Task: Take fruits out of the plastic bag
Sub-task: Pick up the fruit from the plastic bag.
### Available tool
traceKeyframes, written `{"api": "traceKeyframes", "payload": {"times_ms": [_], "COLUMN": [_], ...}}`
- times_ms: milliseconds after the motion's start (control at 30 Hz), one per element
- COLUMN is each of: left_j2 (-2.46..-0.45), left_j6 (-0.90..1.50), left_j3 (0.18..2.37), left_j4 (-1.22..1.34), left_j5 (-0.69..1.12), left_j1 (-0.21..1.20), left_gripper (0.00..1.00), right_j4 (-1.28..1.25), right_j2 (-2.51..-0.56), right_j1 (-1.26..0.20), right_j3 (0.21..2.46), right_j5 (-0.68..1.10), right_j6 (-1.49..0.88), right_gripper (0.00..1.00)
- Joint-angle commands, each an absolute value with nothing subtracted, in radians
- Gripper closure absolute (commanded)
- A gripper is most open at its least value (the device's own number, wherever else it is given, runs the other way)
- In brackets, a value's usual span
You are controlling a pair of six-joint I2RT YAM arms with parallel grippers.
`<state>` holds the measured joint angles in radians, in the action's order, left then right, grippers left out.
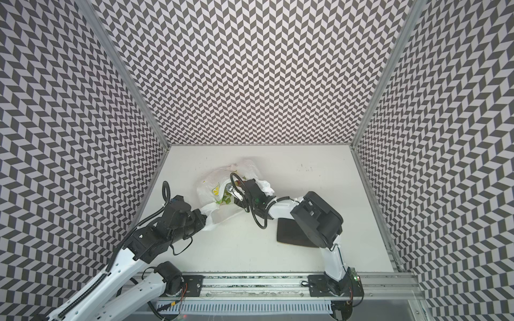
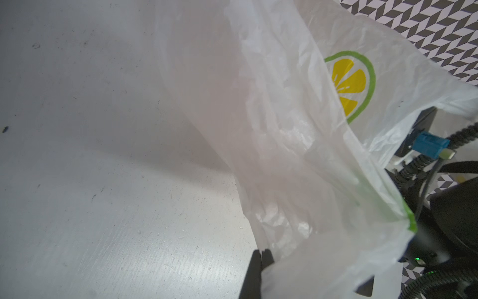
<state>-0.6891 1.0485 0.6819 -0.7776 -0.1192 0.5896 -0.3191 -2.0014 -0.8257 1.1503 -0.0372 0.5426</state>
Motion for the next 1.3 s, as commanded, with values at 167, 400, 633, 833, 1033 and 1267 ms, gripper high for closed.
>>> {"api": "traceKeyframes", "payload": {"times_ms": [167,400,633,833,1033,1267], "left_j2": [-0.676,-0.652,-0.67,-0.673,-0.675,-0.687], "left_j6": [1.051,1.064,1.063,1.064,1.067,1.069], "left_j3": [0.7,0.693,0.702,0.704,0.704,0.703], "left_j4": [-0.785,-0.811,-0.807,-0.812,-0.812,-0.801], "left_j5": [-0.144,-0.141,-0.143,-0.148,-0.149,-0.142], "left_j1": [0.595,0.595,0.596,0.595,0.596,0.597], "left_gripper": [1.0,1.0,1.0,1.0,1.0,1.0], "right_j4": [-0.342,-0.297,-0.263,-0.259,-0.264,-0.268], "right_j2": [-2.059,-2.09,-2.118,-2.135,-2.131,-2.14], "right_j1": [-0.798,-0.79,-0.788,-0.787,-0.787,-0.786], "right_j3": [1.218,1.247,1.266,1.272,1.279,1.29], "right_j5": [0.019,0.094,0.142,0.143,0.171,0.2], "right_j6": [0.675,0.71,0.709,0.706,0.704,0.688], "right_gripper": [0.44,0.58,0.63,0.68,0.7,0.74]}}
